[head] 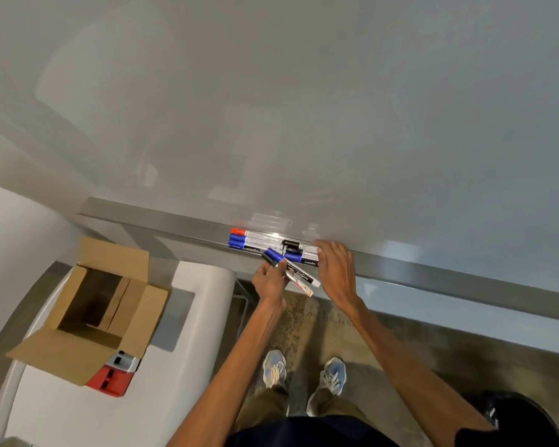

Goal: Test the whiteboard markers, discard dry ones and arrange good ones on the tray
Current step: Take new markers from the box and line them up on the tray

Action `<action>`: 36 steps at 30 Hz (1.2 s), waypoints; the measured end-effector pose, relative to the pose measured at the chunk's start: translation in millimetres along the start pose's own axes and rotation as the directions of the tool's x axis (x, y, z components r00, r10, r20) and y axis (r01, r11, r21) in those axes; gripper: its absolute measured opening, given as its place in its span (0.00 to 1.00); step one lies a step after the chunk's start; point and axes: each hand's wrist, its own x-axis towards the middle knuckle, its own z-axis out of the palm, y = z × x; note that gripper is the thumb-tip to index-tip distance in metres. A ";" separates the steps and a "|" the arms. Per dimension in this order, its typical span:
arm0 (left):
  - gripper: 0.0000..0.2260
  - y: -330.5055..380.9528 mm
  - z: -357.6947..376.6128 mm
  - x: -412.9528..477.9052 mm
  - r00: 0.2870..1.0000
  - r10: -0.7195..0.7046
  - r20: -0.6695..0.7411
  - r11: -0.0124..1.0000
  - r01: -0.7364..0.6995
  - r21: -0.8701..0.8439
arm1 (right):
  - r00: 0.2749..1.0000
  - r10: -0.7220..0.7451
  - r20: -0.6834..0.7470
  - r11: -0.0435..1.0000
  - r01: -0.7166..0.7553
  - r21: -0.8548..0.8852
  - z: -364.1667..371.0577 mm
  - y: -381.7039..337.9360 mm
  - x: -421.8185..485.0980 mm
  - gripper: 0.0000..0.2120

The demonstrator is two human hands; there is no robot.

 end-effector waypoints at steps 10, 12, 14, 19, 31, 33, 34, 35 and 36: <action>0.13 -0.7 56.8 -19.7 0.989 -0.022 0.144 0.997 0.032 -0.068 | 0.967 0.023 0.254 0.968 -0.085 0.235 -46.2 21.1 2.6 0.12; 0.12 -2.2 64.1 -24.5 0.986 -0.023 0.167 0.998 0.032 -0.052 | 0.962 0.032 0.271 0.958 -0.106 0.266 -53.4 29.8 1.9 0.12; 0.10 -5.0 70.0 -28.2 0.982 -0.012 0.188 0.999 0.019 -0.035 | 0.972 0.050 0.228 0.956 -0.112 0.270 -61.5 37.2 1.6 0.11; 0.06 -9.3 71.3 -32.7 0.989 0.021 0.146 0.999 -0.025 0.028 | 0.997 0.024 0.069 0.963 -0.041 0.267 -77.7 65.1 -6.7 0.09; 0.06 -8.2 64.0 -39.3 0.997 0.063 0.040 0.997 -0.060 -0.057 | 0.999 -0.043 -0.029 0.998 0.045 0.052 -71.6 114.1 -35.4 0.10; 0.06 -9.0 63.8 -41.7 0.999 0.047 0.025 0.997 -0.046 -0.059 | 1.000 -0.006 0.010 0.999 0.005 0.046 -71.7 111.9 -37.3 0.10; 0.08 -8.1 63.9 -44.1 0.999 0.037 0.023 0.997 -0.036 -0.066 | 0.999 0.011 0.033 0.999 -0.012 0.034 -72.7 110.7 -36.8 0.11; 0.09 -7.3 64.4 -45.6 0.999 0.031 0.025 0.997 -0.029 -0.071 | 0.998 0.032 0.061 0.999 -0.033 0.018 -74.2 109.0 -36.1 0.10; 0.09 -7.2 65.0 -46.3 0.999 0.027 0.027 0.997 -0.024 -0.078 | 0.994 0.059 0.089 0.998 -0.059 -0.002 -75.1 108.1 -34.9 0.10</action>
